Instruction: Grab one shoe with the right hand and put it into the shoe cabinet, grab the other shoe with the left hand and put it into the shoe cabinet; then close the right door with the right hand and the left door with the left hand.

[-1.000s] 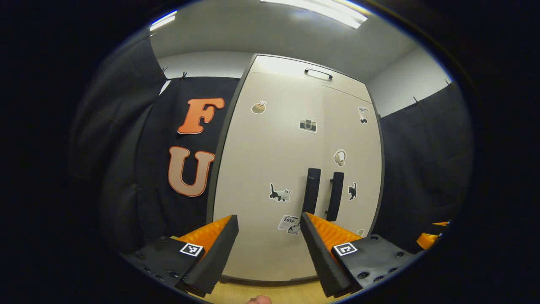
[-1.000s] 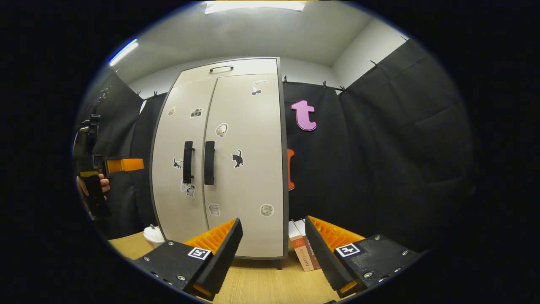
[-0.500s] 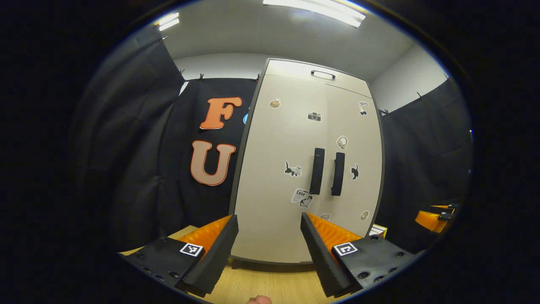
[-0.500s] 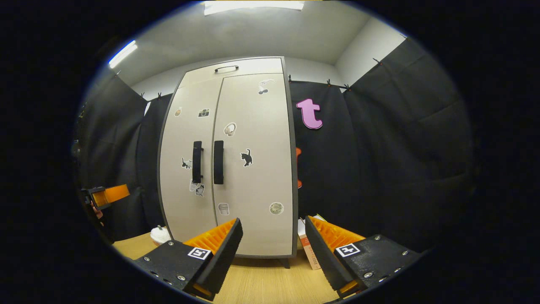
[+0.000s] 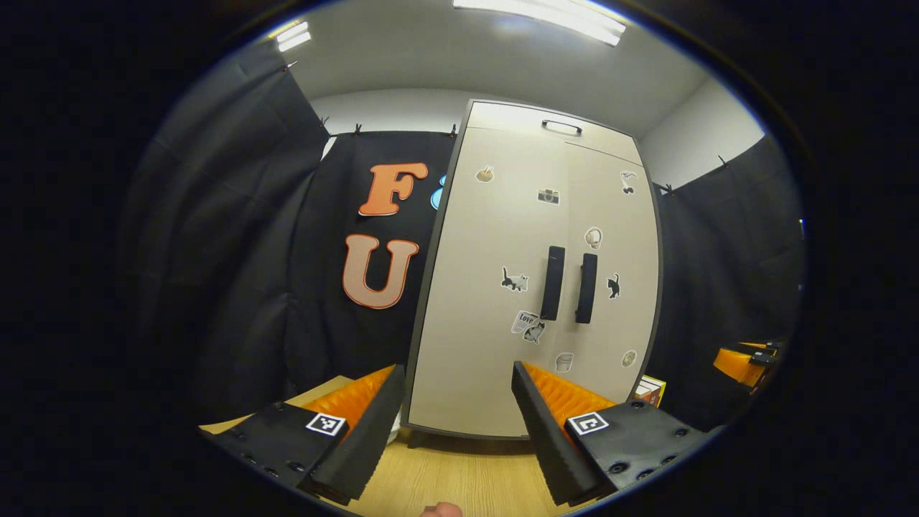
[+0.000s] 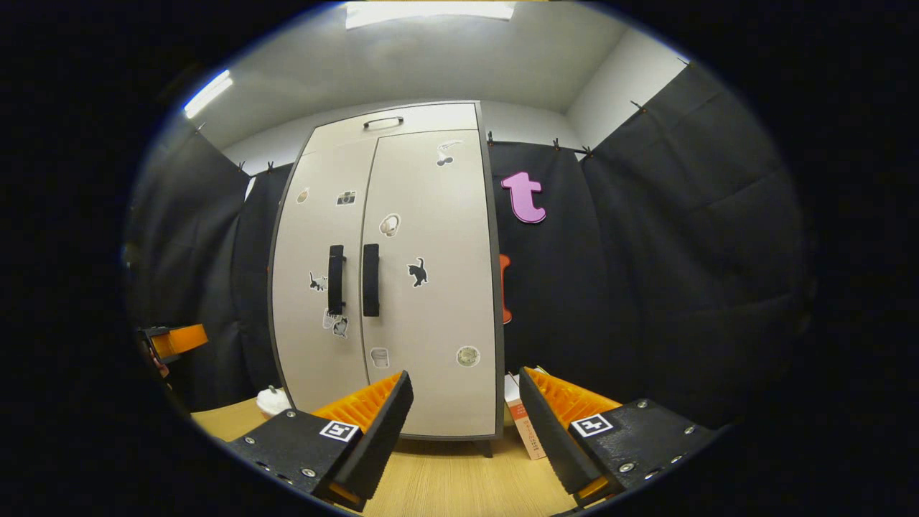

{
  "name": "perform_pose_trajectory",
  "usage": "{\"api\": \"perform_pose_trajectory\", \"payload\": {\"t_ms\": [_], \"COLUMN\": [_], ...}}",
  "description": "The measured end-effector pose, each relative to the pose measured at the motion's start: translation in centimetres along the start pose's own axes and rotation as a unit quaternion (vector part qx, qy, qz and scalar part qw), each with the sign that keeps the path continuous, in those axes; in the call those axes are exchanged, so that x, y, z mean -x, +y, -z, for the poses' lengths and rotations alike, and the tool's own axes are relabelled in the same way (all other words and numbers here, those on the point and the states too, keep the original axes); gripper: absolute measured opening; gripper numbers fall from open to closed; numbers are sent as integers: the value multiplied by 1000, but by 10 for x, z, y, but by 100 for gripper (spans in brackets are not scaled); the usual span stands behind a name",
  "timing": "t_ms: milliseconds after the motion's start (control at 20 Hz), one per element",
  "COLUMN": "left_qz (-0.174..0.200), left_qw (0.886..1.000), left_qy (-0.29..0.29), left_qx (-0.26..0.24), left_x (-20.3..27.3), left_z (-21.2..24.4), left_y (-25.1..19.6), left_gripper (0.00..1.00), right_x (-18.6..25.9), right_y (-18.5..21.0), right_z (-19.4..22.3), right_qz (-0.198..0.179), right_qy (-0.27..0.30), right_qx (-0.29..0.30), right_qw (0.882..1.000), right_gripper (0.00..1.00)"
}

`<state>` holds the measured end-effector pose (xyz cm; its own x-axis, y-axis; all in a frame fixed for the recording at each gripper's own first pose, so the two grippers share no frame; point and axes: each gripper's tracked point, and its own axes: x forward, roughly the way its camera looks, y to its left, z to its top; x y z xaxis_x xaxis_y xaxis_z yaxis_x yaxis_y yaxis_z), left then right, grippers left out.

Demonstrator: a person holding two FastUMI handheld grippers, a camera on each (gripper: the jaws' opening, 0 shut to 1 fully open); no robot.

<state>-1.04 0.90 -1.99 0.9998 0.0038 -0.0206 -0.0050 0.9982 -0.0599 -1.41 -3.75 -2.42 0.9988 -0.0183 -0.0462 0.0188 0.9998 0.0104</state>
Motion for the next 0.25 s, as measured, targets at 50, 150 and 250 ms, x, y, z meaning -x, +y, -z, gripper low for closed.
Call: {"api": "perform_pose_trajectory", "payload": {"t_ms": [50,150,250], "left_qz": [1,4,8], "left_qw": [1000,1000,1000], "left_qy": [1,4,6], "left_qx": [-5,-9,-9], "left_x": [0,2,2], "left_z": [-1,-1,-2], "left_y": [-2,-7,-12], "left_gripper": [96,96,96], "right_x": [1,1,1], "right_y": [0,-1,-1], "right_z": [1,3,6], "right_qz": [0,-1,-4], "right_qy": [-1,1,7], "right_qx": [0,3,6], "right_qw": [1000,1000,1000], "right_gripper": [92,92,92]}}
